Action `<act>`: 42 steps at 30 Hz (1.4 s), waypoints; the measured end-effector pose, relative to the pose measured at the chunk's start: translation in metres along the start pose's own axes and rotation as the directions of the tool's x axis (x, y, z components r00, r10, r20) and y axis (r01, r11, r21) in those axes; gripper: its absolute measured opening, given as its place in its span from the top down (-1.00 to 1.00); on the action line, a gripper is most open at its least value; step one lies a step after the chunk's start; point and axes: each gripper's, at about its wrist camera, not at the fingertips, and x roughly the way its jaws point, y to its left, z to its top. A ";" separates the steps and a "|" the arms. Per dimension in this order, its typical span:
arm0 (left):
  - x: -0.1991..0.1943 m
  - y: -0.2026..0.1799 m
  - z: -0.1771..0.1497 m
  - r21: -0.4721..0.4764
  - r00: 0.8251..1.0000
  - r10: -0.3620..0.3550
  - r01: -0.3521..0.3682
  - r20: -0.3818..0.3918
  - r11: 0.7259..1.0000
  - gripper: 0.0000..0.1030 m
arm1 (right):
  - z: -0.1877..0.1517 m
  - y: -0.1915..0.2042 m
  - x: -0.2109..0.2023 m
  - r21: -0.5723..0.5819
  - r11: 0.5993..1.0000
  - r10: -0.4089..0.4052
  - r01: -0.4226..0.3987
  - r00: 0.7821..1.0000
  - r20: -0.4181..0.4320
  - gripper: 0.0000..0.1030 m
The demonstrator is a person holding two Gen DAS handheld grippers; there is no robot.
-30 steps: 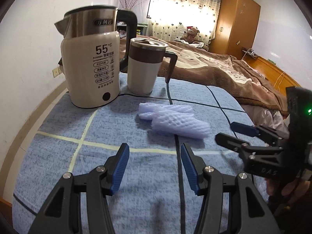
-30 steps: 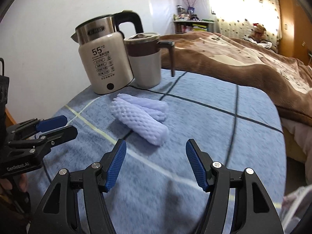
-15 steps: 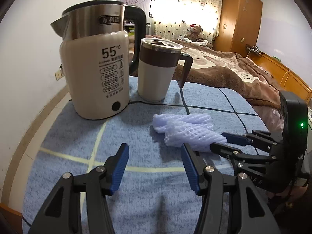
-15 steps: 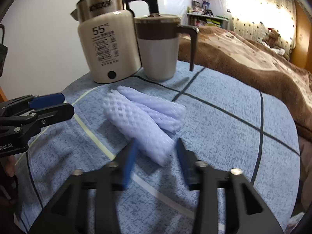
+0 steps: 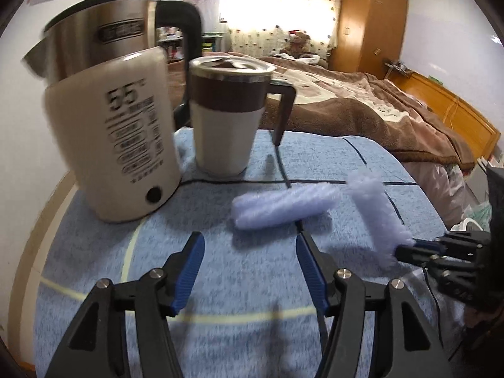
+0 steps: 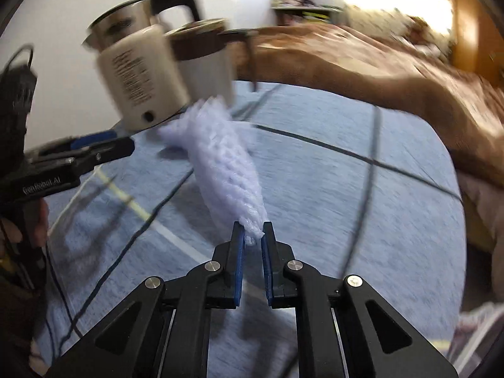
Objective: Collect trash
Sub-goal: 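Grasp one white foam net with the right tool while the left tool grasps the other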
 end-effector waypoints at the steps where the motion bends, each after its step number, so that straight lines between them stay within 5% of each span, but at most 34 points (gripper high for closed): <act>1: 0.003 -0.002 0.002 0.013 1.000 -0.002 0.002 -0.002 1.000 -0.22 | 0.000 -0.005 -0.003 0.026 1.000 -0.006 0.007 1.000 -0.008 0.79; 5: 0.020 -0.009 0.013 0.071 0.999 -0.032 0.035 -0.033 0.997 -0.24 | -0.002 -0.014 -0.009 0.050 0.996 -0.073 0.077 0.995 -0.072 0.79; 9: 0.034 -0.015 0.019 0.122 0.995 -0.078 0.085 -0.057 0.989 -0.27 | -0.001 -0.019 -0.014 0.075 0.995 -0.059 0.067 0.993 -0.103 0.78; 15: 0.045 -0.030 0.015 0.218 0.989 -0.104 0.125 -0.103 0.968 -0.29 | -0.002 -0.029 -0.021 0.091 0.991 -0.086 0.095 0.992 -0.093 0.77; 23: 0.052 -0.041 0.008 0.281 0.985 -0.084 0.125 -0.152 0.952 -0.31 | -0.003 -0.033 -0.019 0.081 0.991 -0.091 0.102 0.988 -0.125 0.73; 25: 0.054 -0.041 0.008 0.267 0.983 -0.094 0.134 -0.159 0.954 -0.31 | -0.001 -0.031 -0.019 0.059 0.991 -0.114 0.121 0.987 -0.112 0.58; 27: 0.058 -0.039 0.009 0.243 0.983 -0.080 0.120 -0.166 0.963 -0.31 | 0.001 -0.032 -0.019 0.060 0.990 -0.121 0.127 0.988 -0.099 0.12; 29: 0.060 -0.034 0.010 0.202 0.980 -0.099 0.133 -0.171 0.970 -0.31 | 0.003 -0.034 -0.019 0.056 0.991 -0.120 0.125 0.990 -0.079 0.00; 40: 0.063 -0.023 0.014 0.114 0.981 -0.135 0.151 -0.140 0.982 -0.23 | 0.027 -0.036 0.005 0.114 0.992 -0.056 0.054 0.998 0.012 0.00; 42: 0.061 -0.022 0.014 0.106 0.980 -0.148 0.162 -0.132 0.981 -0.23 | 0.031 -0.040 0.009 0.170 0.985 0.014 -0.019 1.000 0.028 0.00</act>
